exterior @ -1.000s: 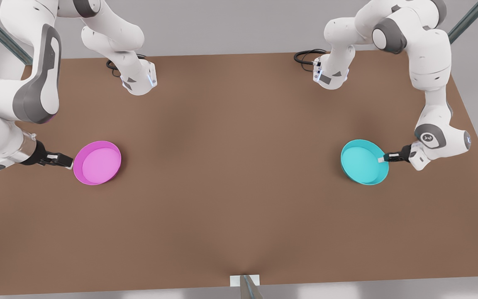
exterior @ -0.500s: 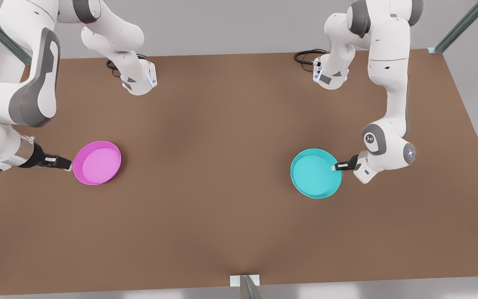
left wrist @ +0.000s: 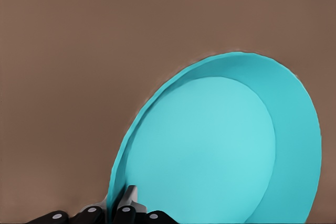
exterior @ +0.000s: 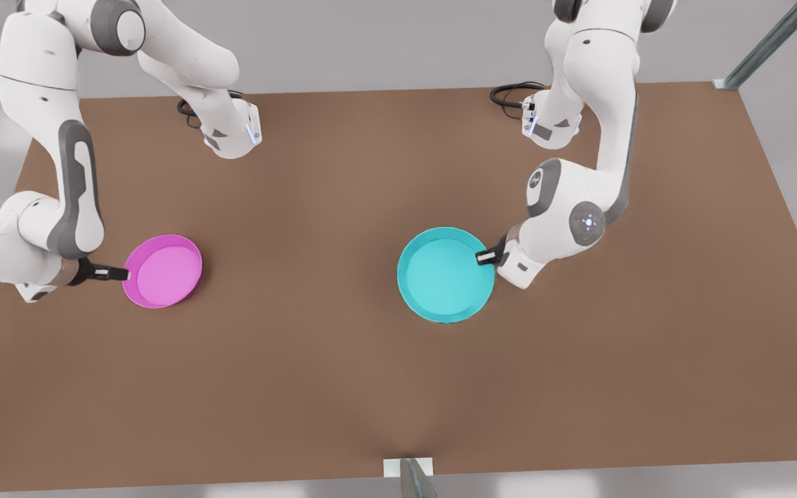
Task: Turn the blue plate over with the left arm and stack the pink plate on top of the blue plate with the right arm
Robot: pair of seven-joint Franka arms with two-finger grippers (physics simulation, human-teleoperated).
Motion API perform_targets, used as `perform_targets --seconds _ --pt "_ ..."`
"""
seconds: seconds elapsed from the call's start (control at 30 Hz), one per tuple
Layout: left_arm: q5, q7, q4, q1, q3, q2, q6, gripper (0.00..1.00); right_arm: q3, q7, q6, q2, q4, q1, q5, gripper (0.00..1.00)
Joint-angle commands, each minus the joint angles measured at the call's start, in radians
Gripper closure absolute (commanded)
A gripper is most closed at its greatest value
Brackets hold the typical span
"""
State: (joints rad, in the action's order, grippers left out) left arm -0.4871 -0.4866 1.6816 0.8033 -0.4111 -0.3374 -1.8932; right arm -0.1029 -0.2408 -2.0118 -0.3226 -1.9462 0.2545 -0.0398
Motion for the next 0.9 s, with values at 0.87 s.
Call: perform_targets --seconds 0.87 --pt "2.15 -0.141 -0.349 0.735 0.0 -0.615 0.7 0.79 0.008 -0.425 -0.174 -0.194 -0.022 0.183 -0.281 0.0"
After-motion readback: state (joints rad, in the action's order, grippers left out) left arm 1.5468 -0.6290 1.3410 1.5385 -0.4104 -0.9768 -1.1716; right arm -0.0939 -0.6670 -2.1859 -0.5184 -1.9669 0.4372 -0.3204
